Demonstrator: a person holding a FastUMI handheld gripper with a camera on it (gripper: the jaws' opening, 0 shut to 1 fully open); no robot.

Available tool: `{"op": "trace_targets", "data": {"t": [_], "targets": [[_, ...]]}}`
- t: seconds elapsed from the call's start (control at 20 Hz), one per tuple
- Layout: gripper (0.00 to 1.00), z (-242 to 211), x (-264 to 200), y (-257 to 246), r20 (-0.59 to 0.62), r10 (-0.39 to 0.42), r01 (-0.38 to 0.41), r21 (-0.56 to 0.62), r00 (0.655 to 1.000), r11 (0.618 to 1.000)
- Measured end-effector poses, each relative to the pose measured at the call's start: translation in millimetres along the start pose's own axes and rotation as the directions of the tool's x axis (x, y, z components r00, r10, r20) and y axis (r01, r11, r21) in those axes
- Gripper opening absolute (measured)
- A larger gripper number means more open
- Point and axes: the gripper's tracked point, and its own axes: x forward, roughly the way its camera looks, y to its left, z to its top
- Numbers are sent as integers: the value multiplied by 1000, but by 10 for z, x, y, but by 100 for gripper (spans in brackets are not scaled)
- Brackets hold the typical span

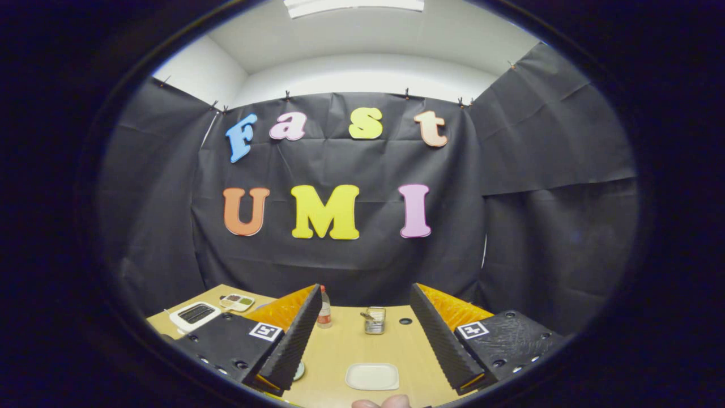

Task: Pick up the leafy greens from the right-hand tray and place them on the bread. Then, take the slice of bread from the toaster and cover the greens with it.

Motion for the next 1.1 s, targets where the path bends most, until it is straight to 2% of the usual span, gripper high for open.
{"op": "trace_targets", "data": {"t": [0.6,1.1], "targets": [[96,-89,34,333,-24,0,0,10,1000,1000],[96,5,-60,424,5,-15,15,10,1000,1000]]}}
